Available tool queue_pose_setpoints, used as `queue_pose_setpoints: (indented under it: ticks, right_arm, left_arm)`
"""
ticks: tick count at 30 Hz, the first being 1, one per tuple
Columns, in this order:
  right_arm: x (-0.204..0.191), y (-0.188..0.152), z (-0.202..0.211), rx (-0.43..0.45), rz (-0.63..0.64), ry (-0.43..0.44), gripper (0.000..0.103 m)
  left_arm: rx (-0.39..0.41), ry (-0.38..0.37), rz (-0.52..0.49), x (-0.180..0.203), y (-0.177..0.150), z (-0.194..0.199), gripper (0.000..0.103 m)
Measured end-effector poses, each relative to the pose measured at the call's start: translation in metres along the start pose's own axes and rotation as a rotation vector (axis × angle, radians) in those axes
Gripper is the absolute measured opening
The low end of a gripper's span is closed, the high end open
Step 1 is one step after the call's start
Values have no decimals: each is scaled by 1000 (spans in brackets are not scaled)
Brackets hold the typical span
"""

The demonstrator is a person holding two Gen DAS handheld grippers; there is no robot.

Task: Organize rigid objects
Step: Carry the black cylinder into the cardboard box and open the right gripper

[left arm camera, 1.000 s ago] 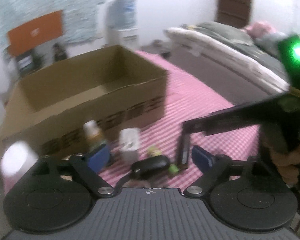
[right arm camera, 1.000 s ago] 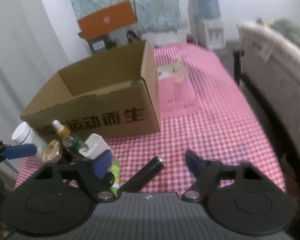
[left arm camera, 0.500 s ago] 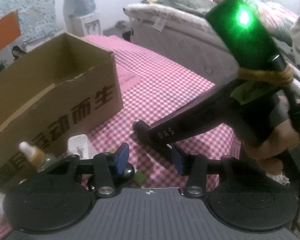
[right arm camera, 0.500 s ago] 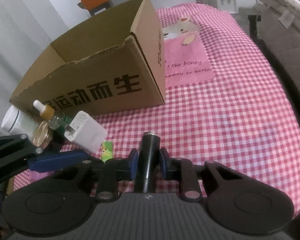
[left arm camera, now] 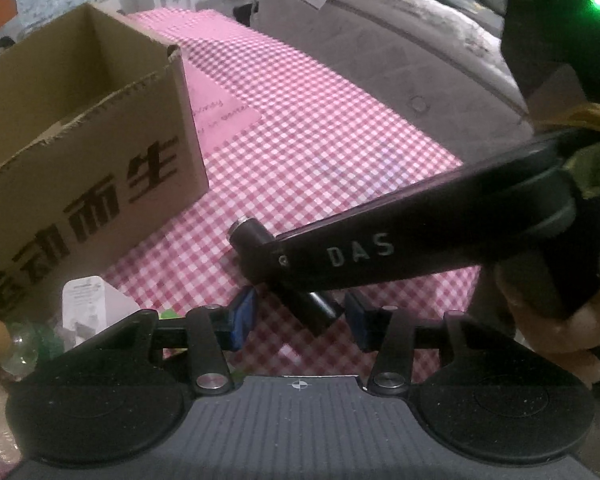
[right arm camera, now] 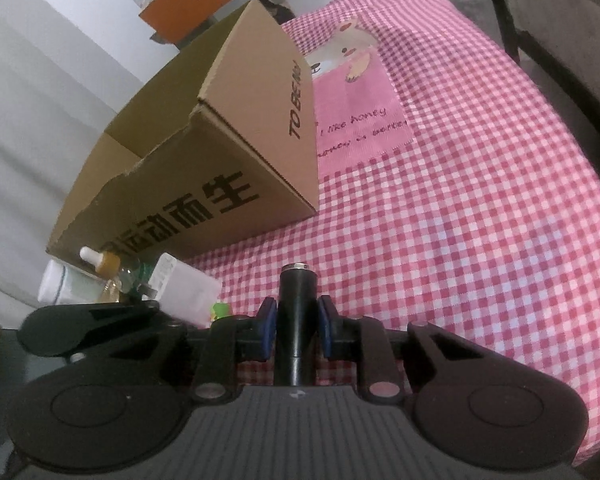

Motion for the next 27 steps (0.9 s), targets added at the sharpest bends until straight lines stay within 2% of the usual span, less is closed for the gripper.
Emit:
queue_pose_setpoints:
  ticks: [4, 9, 14, 18, 22, 24, 27]
  right_arm:
    - [1, -4, 4, 7, -17, 27, 23]
    - [-15, -8, 22, 58, 21, 20, 23]
    - [-63, -7, 62, 147, 128, 29, 23]
    - [-117, 15, 78, 190, 257, 80, 23]
    - [-162, 55, 59, 141, 338, 142, 23]
    - [-181, 79, 41, 84, 347, 168, 23]
    - [-199, 114, -1, -36, 319, 189, 23]
  left_arm:
    - [7, 10, -10, 4, 0, 1, 42]
    - [81, 26, -25, 12, -7, 32, 42]
    - [216, 90, -26, 8, -17, 92, 42]
    - [284, 163, 27, -22, -17, 141, 42]
    - [260, 171, 137, -79, -8, 165, 43]
    - [231, 166, 190, -110, -2, 165, 43]
    - [171, 218, 253, -155, 9, 158, 43]
Point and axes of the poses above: each gripper's, at about its wrist camera, not at the fingertips, and z roughly against the way its jaws point, x to its right, y to its top, the point moved 4 cm from there along -z, roughly the way its jaws point, and after that the axes turned 9 degrees about -x, right-handed, at the moved point
